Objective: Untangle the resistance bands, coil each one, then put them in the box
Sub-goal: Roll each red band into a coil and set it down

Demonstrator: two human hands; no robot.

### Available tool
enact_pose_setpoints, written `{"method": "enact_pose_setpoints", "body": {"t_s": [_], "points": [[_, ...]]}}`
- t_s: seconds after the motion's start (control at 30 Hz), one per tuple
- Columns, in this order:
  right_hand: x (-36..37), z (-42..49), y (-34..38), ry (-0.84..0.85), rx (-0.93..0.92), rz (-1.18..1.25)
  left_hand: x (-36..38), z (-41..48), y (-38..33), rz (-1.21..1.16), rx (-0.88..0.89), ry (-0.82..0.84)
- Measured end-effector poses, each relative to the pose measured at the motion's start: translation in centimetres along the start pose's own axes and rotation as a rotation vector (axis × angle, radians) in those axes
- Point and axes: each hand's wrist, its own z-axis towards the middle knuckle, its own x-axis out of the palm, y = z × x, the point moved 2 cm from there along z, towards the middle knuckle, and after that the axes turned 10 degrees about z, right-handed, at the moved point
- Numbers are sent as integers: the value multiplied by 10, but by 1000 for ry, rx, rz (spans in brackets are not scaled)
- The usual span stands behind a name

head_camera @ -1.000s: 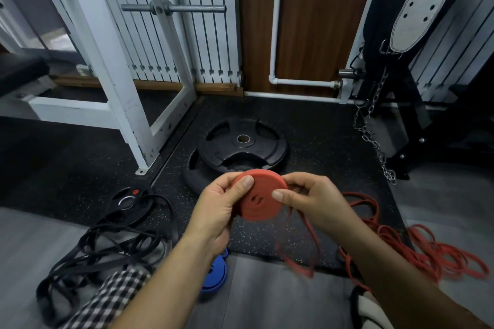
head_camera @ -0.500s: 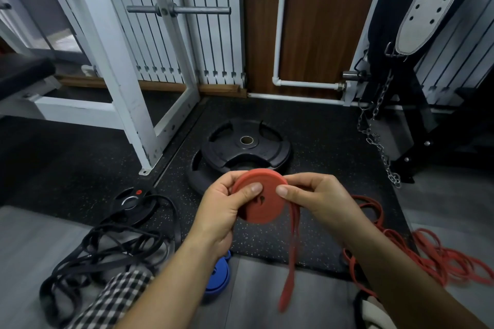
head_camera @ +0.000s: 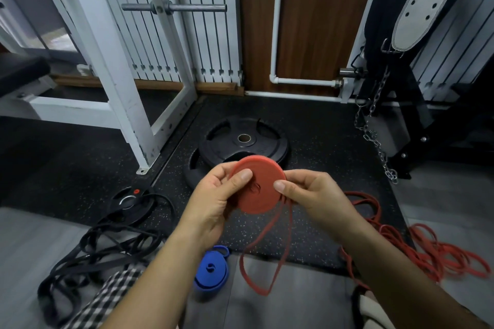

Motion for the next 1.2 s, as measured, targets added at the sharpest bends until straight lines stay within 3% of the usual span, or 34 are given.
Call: {"method": "enact_pose_setpoints", "body": {"t_s": [0.13, 0.2, 0.4, 0.5, 0.63, 0.9, 1.2], "points": [[0, 0, -1, 62, -45, -285, -5, 1, -4, 252, 138, 31], [3, -1, -3, 68, -65, -315, -1, -1, 0, 312, 145, 40], [4, -1, 1, 48, -25, -59, 4, 2, 9, 16, -13, -70], [1, 1, -1, 26, -37, -87, 4, 3, 9, -27, -62, -45], [-4, 2, 0, 19, -24, -91, 7, 1, 10, 71, -44, 62], [-7, 0, 4, 8, 57, -37, 5, 3, 7, -144, -23, -96], [9, 0, -7, -96, 15, 97, 9, 2, 11, -296, -60, -185]]}}
